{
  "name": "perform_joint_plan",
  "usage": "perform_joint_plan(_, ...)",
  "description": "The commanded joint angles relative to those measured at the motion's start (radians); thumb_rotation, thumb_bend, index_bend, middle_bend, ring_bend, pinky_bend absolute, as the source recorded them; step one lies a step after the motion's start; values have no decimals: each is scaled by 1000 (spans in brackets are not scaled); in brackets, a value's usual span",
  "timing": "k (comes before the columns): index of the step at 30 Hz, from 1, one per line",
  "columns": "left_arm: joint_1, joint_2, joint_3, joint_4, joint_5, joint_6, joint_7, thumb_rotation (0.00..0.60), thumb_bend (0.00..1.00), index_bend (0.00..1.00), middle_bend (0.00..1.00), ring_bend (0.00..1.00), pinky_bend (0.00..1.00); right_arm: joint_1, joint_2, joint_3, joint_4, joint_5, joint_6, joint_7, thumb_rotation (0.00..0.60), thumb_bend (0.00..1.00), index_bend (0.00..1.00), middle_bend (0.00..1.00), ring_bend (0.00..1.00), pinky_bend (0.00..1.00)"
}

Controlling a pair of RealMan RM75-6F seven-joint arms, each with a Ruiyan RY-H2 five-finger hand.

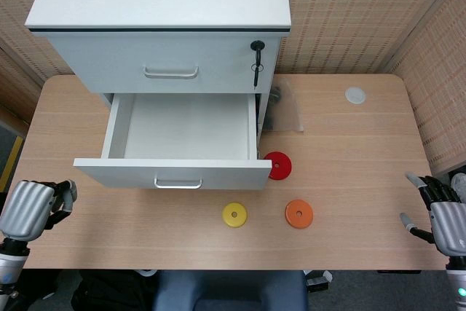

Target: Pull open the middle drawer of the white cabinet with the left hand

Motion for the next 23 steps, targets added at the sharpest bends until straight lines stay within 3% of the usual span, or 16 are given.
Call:
perform_joint_plan(1,39,-41,2,70,-56,19,18,600,720,703,907,870,1000,3,0,-1,0,-1,-5,-2,600,251,145,215,135,176)
perform_joint_plan(8,90,-143,10,201,-89,56,95,600,719,698,911,865,1000,16,-1,-9,-2,-13,-25,-9,600,251,145,217,135,176)
perform_joint_plan(12,113,-187,21,247,-95,64,124,600,715,610,838,778,985,19,0,-12,-7,-24,-23,-14,600,251,144,218,135,175)
perform_joint_plan(18,136,-201,41,232,-124,33,183,600,589,432,686,582,651,10,-2,-18,-16,-31,-5,-25,600,251,145,219,135,176)
perform_joint_plan(23,152,-216,45,223,-128,33,190,600,584,400,625,534,542,-3,-9,-25,-11,-27,7,-22,600,251,144,219,135,176)
